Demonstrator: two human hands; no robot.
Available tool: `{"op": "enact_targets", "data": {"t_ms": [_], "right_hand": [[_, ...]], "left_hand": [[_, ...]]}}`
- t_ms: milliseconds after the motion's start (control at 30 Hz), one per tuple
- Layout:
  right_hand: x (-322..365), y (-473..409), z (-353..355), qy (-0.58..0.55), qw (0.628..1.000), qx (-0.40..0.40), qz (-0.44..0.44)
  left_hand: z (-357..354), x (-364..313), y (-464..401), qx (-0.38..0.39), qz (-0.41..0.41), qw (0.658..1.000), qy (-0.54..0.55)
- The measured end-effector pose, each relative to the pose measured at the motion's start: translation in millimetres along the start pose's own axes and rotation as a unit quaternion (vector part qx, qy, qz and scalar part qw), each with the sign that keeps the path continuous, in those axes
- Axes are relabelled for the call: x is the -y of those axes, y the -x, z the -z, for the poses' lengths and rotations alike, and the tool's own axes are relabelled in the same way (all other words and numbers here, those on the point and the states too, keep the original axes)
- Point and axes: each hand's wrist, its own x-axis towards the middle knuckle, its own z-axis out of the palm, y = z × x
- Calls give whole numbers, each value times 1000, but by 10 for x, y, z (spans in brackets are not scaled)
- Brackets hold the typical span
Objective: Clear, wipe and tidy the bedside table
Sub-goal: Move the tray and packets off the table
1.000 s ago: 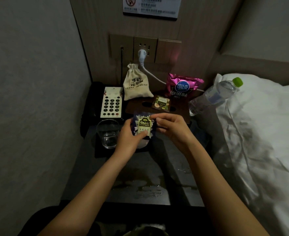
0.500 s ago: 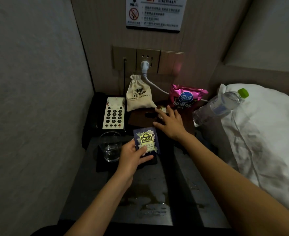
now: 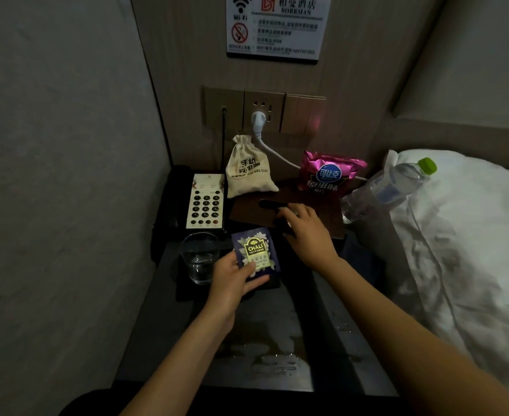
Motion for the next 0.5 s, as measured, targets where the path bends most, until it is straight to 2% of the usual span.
{"op": "enact_targets", "data": {"t_ms": [100,233,333,400,500], "right_hand": [[26,111,69,-8,998,-64,26],[85,288,326,-111,986,-125,-16],[189,492,617,-237,959,-154,-28],[239,661,814,-283,942,-180,-4],[291,951,1070,-367,914,-172,17]], "left_hand": [[-22,-46,43,-3,5,1000,0],[-63,-87,136,-5,15,1000,2],[-124,-108,236,0,30,999,16],[-197,-137,321,14,36,999,29],[-343,-194,460,55,47,996,56]]}}
